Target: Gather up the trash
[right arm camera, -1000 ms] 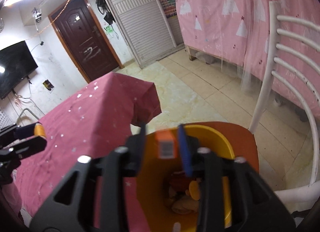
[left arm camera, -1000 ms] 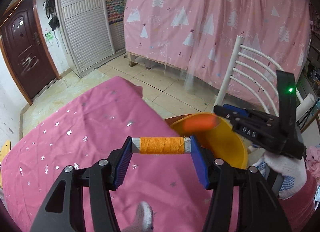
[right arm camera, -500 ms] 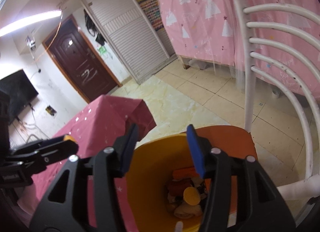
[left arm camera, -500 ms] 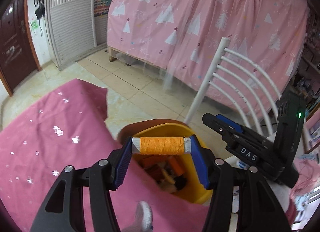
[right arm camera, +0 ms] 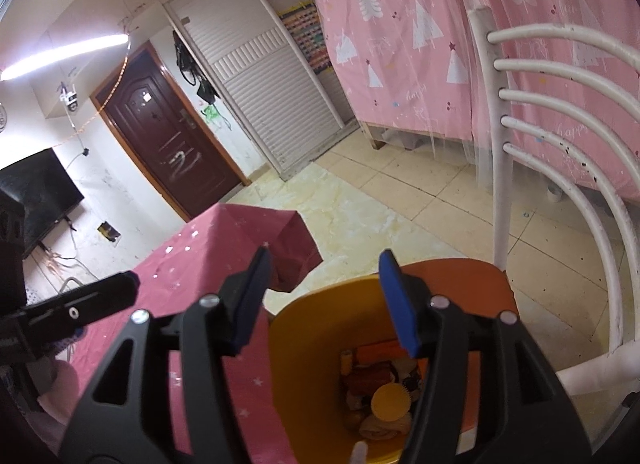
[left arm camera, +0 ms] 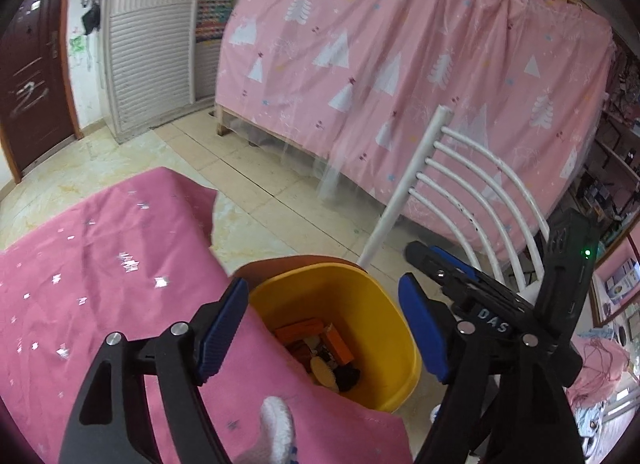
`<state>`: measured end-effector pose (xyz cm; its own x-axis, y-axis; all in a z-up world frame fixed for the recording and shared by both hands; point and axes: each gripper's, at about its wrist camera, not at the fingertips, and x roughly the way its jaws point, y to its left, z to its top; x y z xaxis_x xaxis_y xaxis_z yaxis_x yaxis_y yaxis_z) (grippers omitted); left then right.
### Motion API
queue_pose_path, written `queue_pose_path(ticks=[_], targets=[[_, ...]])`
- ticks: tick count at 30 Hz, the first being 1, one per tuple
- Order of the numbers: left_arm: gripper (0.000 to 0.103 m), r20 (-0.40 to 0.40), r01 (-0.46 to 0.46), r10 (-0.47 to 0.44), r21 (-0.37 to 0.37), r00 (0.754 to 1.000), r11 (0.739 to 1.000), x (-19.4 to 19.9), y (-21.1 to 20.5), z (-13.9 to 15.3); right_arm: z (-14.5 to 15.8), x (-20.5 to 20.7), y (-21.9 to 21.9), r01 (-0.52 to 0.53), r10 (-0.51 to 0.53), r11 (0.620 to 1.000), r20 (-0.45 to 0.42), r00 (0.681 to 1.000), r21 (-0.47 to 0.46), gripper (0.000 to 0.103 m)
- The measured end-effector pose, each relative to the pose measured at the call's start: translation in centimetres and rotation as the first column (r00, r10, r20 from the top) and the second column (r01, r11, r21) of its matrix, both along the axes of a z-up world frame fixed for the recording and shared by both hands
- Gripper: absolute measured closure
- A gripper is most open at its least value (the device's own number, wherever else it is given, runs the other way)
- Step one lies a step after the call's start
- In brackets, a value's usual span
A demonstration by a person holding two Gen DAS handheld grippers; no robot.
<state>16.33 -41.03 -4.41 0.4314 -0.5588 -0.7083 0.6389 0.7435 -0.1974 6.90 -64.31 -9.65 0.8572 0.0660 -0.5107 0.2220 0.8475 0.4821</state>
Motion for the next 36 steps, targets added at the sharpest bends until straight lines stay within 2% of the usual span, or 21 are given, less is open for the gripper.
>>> queue_pose_path(ticks=[1, 3, 12, 16, 26, 29, 32, 36], targets=[[0.033, 0.006, -0.015, 0.015, -0.008, 1.000, 1.000, 0.0, 0.6, 0.2, 0.2, -0.2, 0.1, -0.001, 0.001, 1.000, 0.005, 1.000, -0.001, 0.043], [0.033, 0.015, -0.047, 0.047, -0.017, 0.999, 0.999, -0.1, 2.0, 0.5, 0.7, -0.5, 0.7, -0.006, 0.006, 1.000, 0.021, 1.000, 0.000, 0.027], [0.033, 0.072, -0.233, 0.233, -0.014, 0.970, 0.972, 0.5, 9.2, 0.8, 3.7, -0.4, 6.1, -0.089, 0.093, 0.994, 0.064, 0.994, -0.067, 0.010], [0.032, 0.095, -0.307, 0.306, -0.007, 0.947, 0.952, 1.2, 12.3, 0.6, 4.6, 0.2, 8.9, -0.136, 0.143, 0.986, 0.068, 0.987, -0.101, 0.006], [0.031, 0.169, -0.432, 0.428, -0.010, 0.888, 0.902, 1.2, 19.4, 0.8, 5.7, 1.9, 15.8, -0.254, 0.269, 0.952, 0.069, 0.961, -0.172, 0.006], [0.031, 0.190, -0.466, 0.459, -0.012, 0.868, 0.885, 0.8, 21.5, 0.9, 6.1, 2.1, 18.2, -0.291, 0.311, 0.936, 0.077, 0.947, -0.199, 0.006], [0.025, 0.208, -0.504, 0.496, -0.015, 0.843, 0.864, 0.4, 23.6, 1.0, 6.4, 2.2, 20.8, -0.336, 0.362, 0.913, 0.081, 0.929, -0.233, 0.006], [0.022, 0.226, -0.553, 0.543, -0.021, 0.809, 0.833, 0.0, 26.2, 1.2, 6.8, 2.0, 23.7, -0.395, 0.432, 0.880, 0.100, 0.896, -0.265, 0.006]])
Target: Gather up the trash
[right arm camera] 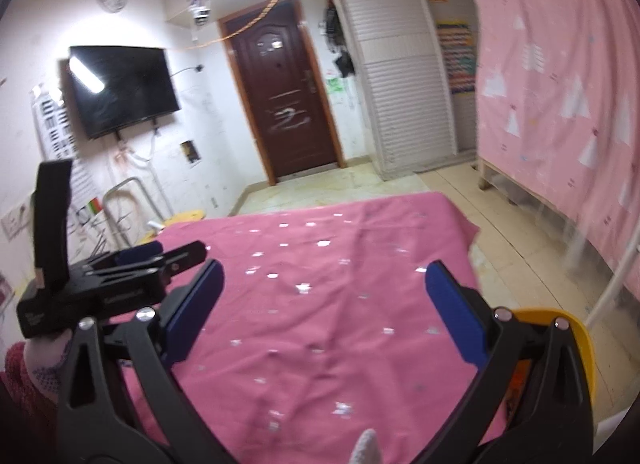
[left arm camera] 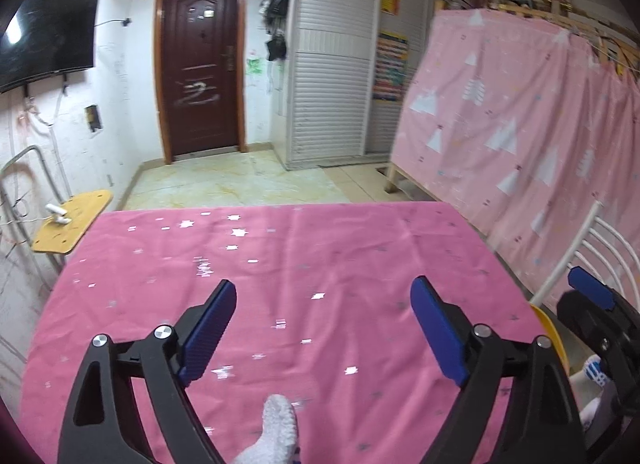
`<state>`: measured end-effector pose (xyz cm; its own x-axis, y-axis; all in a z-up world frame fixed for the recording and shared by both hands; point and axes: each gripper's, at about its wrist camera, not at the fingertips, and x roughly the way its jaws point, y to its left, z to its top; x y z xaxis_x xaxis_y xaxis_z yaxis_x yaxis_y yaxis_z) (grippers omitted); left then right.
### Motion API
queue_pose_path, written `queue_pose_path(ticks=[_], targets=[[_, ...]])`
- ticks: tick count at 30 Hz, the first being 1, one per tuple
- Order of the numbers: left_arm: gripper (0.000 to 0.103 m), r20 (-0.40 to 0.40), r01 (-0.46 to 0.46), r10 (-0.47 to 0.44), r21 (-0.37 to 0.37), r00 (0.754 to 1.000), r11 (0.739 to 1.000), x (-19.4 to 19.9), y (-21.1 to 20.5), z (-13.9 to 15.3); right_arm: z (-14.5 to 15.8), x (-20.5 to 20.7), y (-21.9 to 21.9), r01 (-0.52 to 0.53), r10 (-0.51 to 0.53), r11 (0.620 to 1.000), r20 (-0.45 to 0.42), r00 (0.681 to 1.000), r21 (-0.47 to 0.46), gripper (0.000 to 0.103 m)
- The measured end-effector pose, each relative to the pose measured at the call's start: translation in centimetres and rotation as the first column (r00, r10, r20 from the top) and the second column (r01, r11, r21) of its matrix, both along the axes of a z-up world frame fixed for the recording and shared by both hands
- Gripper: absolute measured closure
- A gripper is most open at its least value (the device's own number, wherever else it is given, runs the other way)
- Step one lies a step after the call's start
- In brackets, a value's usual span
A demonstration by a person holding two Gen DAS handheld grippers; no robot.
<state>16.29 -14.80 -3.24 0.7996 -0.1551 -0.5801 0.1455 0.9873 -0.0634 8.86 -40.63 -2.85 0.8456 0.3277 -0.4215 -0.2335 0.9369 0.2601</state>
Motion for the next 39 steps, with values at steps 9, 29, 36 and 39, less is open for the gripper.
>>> queue_pose_path(ticks=[9, 29, 36, 39], targets=[[0.022, 0.008, -0.089, 0.089, -0.019, 0.996, 0.996, -0.8, 5.5, -0.1, 0.4, -0.2, 4.6, -0.091, 0.091, 0.996, 0.023, 0.996, -0.015, 0.006], [0.022, 0.017, -0.162, 0.162, -0.043, 0.987, 0.986, -1.5, 9.7, 0.4, 1.1, 0.9, 8.3, -0.149, 0.150, 0.988, 0.026, 0.988, -0.045, 0.006], [0.022, 0.018, -0.164, 0.165, -0.045, 0.986, 0.985, -1.7, 9.7, 0.5, 1.2, 1.0, 8.5, -0.150, 0.151, 0.988, 0.033, 0.988, -0.047, 0.006], [0.022, 0.017, -0.164, 0.165, -0.046, 0.986, 0.985, -1.7, 9.8, 0.5, 1.2, 0.8, 8.6, -0.151, 0.153, 0.987, 0.037, 0.988, -0.050, 0.006]])
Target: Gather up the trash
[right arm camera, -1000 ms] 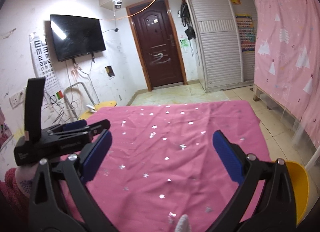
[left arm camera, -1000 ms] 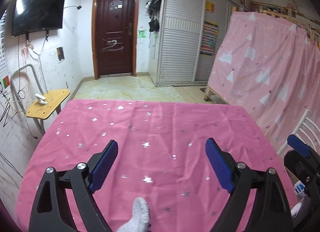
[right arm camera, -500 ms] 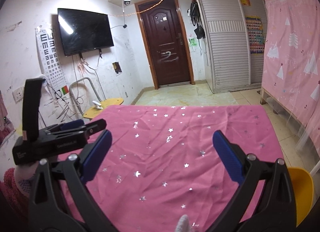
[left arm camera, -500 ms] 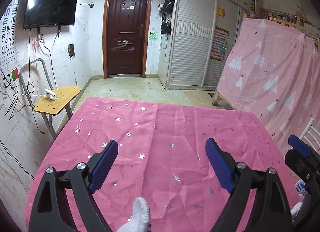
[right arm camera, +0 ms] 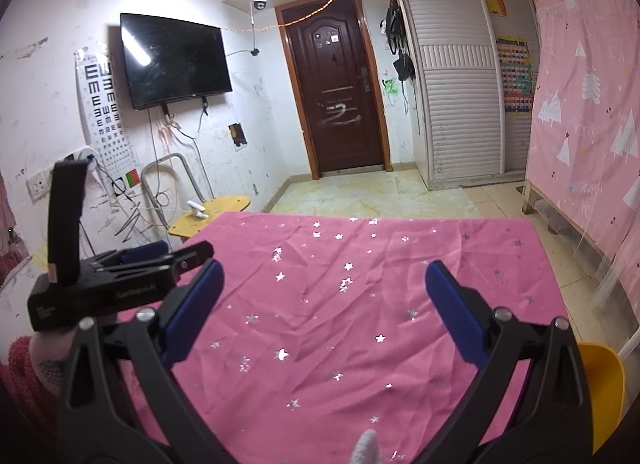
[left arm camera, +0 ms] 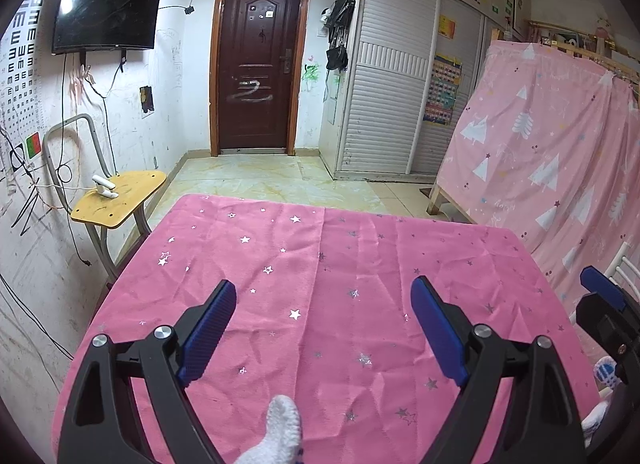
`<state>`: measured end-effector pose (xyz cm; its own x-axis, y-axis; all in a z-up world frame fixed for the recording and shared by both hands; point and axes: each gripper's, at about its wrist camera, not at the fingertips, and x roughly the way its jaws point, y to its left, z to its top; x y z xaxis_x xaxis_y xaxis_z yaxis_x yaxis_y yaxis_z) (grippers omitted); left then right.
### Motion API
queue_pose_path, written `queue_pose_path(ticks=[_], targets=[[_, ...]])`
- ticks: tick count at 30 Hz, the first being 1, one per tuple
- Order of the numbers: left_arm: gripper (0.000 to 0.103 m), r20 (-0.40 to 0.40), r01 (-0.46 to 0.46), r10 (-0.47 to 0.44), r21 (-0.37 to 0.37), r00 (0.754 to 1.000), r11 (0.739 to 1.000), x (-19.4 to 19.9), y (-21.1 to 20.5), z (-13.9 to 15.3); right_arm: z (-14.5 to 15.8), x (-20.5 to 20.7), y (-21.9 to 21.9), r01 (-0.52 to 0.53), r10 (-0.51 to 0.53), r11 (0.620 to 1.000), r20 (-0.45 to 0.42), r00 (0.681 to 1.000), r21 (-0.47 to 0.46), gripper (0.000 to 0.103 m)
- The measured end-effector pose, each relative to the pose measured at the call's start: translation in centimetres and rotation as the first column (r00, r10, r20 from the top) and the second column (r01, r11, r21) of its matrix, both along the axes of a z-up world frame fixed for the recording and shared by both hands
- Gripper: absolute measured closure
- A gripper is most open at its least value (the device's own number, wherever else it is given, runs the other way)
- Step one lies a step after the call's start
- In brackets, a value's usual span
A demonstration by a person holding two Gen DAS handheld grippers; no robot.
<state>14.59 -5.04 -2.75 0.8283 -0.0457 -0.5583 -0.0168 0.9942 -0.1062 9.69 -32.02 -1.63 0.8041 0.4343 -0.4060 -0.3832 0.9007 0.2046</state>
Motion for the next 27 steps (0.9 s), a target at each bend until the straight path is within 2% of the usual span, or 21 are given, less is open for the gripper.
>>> queue_pose_path(ticks=[27], targets=[[0.022, 0.001, -0.005, 0.005, -0.004, 1.000, 1.000, -0.07, -0.07, 0.17, 0.55, -0.27, -0.31, -0.003, 0.003, 1.000, 0.007, 1.000, 0.000, 0.006]])
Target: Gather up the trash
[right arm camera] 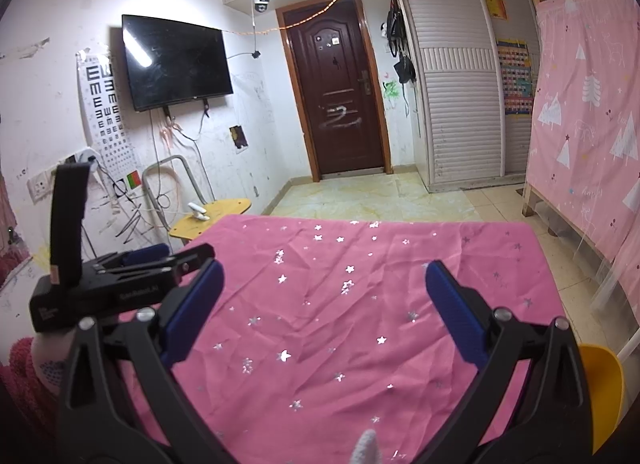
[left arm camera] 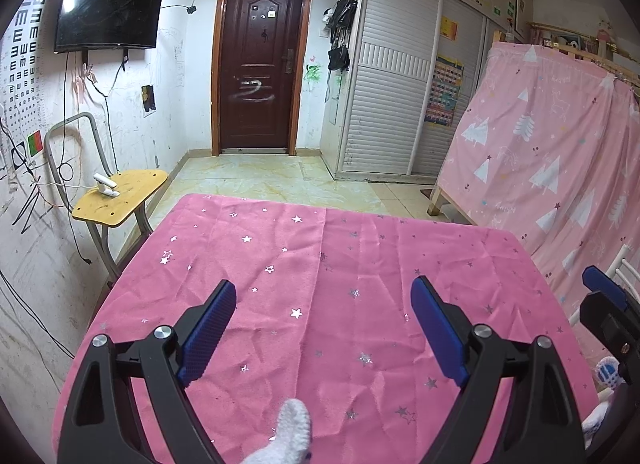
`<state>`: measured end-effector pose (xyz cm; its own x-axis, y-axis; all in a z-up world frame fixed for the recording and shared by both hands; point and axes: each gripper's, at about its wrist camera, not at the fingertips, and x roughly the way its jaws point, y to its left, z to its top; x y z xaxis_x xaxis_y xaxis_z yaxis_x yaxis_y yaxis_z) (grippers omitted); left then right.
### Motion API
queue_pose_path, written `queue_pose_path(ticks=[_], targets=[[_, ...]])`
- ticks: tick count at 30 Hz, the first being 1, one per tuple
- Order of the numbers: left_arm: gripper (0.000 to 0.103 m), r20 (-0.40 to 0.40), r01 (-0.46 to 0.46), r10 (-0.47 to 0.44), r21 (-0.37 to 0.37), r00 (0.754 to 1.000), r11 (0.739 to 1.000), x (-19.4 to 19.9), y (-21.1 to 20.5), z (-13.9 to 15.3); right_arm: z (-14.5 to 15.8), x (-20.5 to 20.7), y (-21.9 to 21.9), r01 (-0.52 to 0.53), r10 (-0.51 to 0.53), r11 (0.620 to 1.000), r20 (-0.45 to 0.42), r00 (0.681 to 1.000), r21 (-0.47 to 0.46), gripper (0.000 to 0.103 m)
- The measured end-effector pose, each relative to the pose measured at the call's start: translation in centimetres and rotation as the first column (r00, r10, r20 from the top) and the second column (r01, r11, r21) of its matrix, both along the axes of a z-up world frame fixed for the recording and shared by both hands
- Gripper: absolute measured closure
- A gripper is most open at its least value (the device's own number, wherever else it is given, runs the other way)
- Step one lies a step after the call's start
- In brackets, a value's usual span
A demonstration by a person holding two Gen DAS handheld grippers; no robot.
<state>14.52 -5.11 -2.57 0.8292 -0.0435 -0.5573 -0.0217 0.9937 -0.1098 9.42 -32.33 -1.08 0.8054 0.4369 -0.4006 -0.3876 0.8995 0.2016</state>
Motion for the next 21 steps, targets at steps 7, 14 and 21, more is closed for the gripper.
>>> queue_pose_path(ticks=[7, 14, 21], targets=[[0.022, -0.008, 0.009, -0.009, 0.008, 1.000, 1.000, 0.1, -0.4, -0.3, -0.2, 0.1, 0.0, 0.004, -0.004, 1.000, -0.006, 1.000, 0.000, 0.006], [0.022, -0.007, 0.023, -0.023, 0.015, 1.000, 1.000, 0.0, -0.8, -0.5, -0.2, 0.1, 0.0, 0.004, -0.004, 1.000, -0.005, 1.000, -0.001, 0.006], [0.022, -0.004, 0.022, -0.022, 0.021, 1.000, 1.000, -0.1, -0.8, -0.5, -0.4, 0.1, 0.1, 0.008, -0.008, 1.000, -0.011, 1.000, -0.003, 0.006]])
